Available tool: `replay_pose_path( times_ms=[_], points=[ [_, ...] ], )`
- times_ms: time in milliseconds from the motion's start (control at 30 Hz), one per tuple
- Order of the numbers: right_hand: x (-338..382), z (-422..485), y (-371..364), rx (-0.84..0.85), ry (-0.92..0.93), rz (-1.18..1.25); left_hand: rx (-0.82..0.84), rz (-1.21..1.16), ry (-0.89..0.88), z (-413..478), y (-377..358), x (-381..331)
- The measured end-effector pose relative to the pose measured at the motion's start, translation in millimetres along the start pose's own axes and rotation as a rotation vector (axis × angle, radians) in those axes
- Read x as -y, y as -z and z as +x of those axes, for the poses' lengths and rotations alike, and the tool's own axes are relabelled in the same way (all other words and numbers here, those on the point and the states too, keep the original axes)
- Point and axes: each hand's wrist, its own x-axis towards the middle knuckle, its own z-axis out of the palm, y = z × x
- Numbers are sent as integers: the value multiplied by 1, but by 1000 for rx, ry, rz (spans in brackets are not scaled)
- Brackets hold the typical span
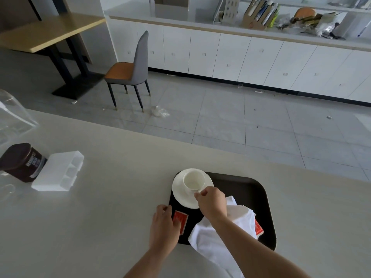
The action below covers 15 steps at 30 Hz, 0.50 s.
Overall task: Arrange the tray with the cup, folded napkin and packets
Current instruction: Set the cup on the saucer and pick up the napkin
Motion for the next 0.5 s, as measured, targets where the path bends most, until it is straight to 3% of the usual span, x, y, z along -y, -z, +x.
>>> replay_pose_path(
  times_ms=[500],
  points=[
    [6, -13, -19, -46, -60, 55, 19, -41, -51, 1, 7, 7]
  ],
)
